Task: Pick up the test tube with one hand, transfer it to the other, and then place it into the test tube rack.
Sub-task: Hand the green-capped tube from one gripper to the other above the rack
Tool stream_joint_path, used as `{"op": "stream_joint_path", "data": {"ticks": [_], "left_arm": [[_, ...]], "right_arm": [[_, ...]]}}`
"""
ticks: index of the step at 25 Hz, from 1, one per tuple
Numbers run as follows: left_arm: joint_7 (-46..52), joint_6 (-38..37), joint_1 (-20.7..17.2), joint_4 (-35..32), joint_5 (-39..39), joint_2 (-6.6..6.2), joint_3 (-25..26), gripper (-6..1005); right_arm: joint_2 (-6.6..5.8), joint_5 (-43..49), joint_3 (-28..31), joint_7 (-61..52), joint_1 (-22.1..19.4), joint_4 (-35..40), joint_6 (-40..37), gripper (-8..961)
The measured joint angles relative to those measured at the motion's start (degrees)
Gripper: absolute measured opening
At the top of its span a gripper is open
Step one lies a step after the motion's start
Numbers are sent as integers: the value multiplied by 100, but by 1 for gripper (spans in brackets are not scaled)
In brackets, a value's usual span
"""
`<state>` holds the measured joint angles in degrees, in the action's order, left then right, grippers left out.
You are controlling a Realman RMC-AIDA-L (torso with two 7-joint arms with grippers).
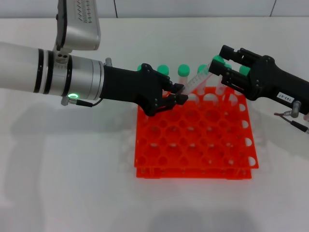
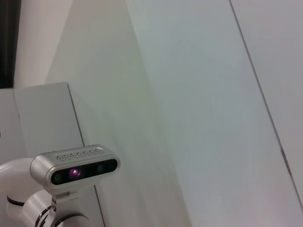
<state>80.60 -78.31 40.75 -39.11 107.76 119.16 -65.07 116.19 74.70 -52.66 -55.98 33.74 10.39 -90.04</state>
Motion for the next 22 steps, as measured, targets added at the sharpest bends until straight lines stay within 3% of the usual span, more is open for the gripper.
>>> {"op": "stream_joint_path", "data": {"ticks": [7,15,22], "left_arm": [[-1,0,-10,0,-2,2,-5,224],[-18,0,0,0,-2,6,-6,225],[-20,-1,35,0,-4,10,-6,227]], "right_arm": [[0,0,-8,0,1,-9,4,455],[0,0,-8,9,42,-77,5,331],[0,0,-8,9,56,-76,34,331]]}}
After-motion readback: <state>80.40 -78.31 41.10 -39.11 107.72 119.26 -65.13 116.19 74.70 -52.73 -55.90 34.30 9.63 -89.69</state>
